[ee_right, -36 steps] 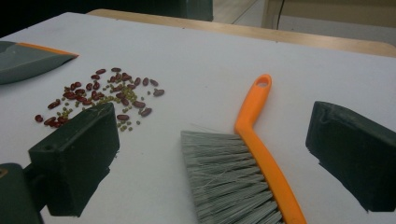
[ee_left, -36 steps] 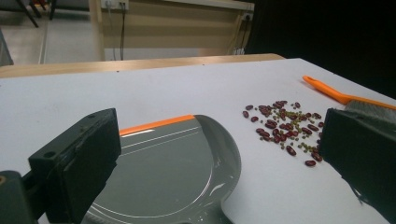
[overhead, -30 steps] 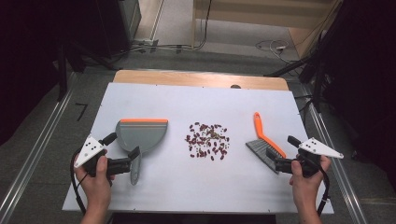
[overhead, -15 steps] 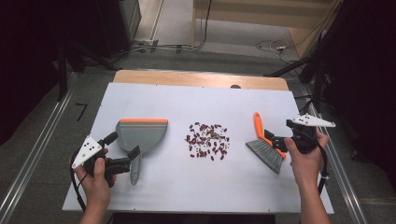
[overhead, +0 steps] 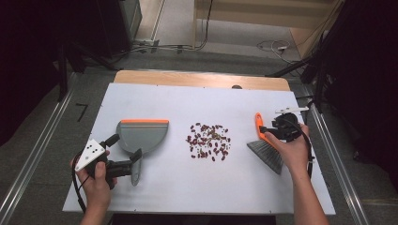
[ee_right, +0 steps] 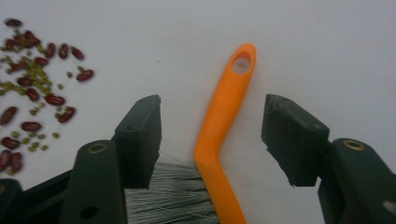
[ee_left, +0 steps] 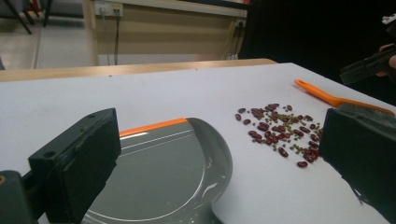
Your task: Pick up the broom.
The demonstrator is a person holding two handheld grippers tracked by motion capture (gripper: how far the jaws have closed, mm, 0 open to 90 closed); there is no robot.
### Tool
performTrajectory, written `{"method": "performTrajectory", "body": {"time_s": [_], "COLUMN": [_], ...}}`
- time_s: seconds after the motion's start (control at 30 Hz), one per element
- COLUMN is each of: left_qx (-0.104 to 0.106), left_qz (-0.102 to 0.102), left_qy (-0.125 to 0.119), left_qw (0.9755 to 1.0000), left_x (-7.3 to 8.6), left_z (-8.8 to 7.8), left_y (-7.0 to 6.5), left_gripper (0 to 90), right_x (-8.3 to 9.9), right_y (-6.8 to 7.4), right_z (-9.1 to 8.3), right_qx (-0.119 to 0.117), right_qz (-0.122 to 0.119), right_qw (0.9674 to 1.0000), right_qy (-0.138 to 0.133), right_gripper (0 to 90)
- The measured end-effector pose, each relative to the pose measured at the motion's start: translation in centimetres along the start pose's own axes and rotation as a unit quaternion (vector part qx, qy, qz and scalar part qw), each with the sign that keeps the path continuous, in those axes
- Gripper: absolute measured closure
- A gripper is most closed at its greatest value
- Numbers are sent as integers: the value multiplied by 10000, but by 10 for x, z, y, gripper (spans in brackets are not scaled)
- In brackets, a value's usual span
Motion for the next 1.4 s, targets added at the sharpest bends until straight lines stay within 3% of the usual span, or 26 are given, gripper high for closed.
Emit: {"method": "performTrajectory", "body": {"time_s": [0.13,0.2,0.27,0.57,0.73,0.8,0.97,1.07,1.23,1.4], "left_qx": [-91,-111,-121,-89,-94,-95,-91,-74,-44,-12], "left_qz": [-2,17,45,120,122,39,61,68,98,126], "left_qy": [6,11,9,51,67,39,67,84,80,101], "left_qw": [10000,9999,9999,9999,9999,9999,9999,9999,9999,9999], "left_x": [0,1,1,2,3,2,2,2,2,1], "left_z": [-1,0,0,3,4,4,5,6,8,9], "left_y": [3,3,3,0,-1,-1,-4,-5,-8,-9], "left_gripper": [0,0,0,0,0,0,0,0,0,0], "right_x": [6,10,13,24,29,30,29,29,31,35], "right_y": [-3,-4,-6,-7,-5,-2,3,4,3,-2], "right_z": [9,12,15,25,32,33,35,35,34,31], "right_qx": [-60,46,75,76,73,158,333,348,360,194], "right_qz": [157,270,433,652,623,544,363,443,518,686], "right_qw": [9995,9992,9984,9963,9956,9957,9953,9945,9952,9960], "right_qy": [254,307,355,559,691,726,838,883,743,540], "right_gripper": [477,505,524,556,576,594,608,640,665,665]}}
Point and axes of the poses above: each handheld gripper's, and its own axes: z roughly forward along the jaws, x roughly out of its underside, y roughly to its left, the point moved 2 cm from there along z, roughly forward along the jaws, and after that the axes turned 14 degrees about -y, right-handed, at the moved point
